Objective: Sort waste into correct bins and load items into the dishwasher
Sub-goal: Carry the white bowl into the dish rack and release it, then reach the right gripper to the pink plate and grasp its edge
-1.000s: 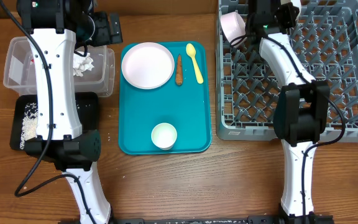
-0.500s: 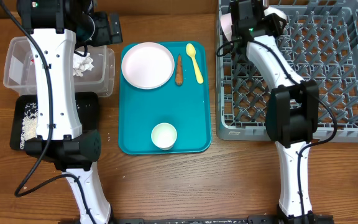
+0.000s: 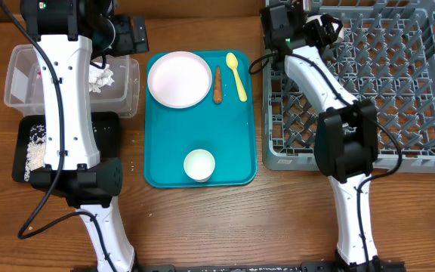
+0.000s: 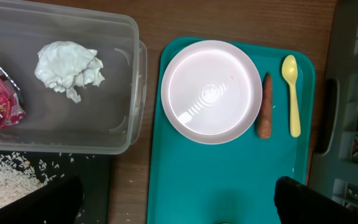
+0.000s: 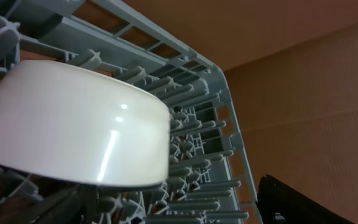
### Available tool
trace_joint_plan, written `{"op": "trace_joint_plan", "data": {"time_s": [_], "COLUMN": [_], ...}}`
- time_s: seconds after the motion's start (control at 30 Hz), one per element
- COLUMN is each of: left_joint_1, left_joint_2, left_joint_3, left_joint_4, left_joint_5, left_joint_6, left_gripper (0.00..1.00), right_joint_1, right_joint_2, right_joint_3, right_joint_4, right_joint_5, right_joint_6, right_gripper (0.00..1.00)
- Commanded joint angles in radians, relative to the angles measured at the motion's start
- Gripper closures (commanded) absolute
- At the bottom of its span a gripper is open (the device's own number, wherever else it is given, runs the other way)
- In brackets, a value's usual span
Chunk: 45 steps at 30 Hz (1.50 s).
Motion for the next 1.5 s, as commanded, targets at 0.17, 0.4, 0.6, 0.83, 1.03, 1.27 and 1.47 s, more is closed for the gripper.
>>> {"op": "trace_joint_plan", "data": {"time_s": [0.17,0.4,0.6,0.83,1.03,1.27,1.47], "left_joint_1": [0.003,0.003,0.003,0.003,0.003,0.003,0.003], "left_joint_2": [-0.017,-0.017,-0.017,-0.017,-0.017,-0.017,-0.017], "left_joint_3": [0.018,0.018,0.018,0.018,0.018,0.018,0.018], "left_joint_4": [0.002,0.002,0.002,0.002,0.002,0.002,0.002], "left_joint_5": [-0.007,-0.007,-0.007,-0.007,-0.007,-0.007,-0.007], "left_joint_6": [-0.01,-0.01,-0.01,-0.01,-0.01,-0.01,-0.01], "left_gripper": [0.0,0.0,0.0,0.0,0.0,0.0,0.0], "right_joint_1": [0.025,0.025,0.067,0.192,0.286,0.315,0.315], "right_joint_2": [-0.307,-0.438,-0.392,-0.275,-0.16,-0.089,-0.053], "right_joint_3": [0.003,0.003,-0.055,-0.105,-0.105,-0.105,-0.105], "right_joint_4": [-0.18,-0.384,-0.268,-0.137,-0.095,-0.103,-0.117], "right_joint_5": [-0.265,-1.204,-1.53,-1.391,-1.252,-1.15,-1.149], "right_joint_6": [0.214,0.291,0.494,0.704,0.866,0.948,0.971], "right_gripper": [0.16,0.2,0.38,0.49,0.61,0.64,0.66]}}
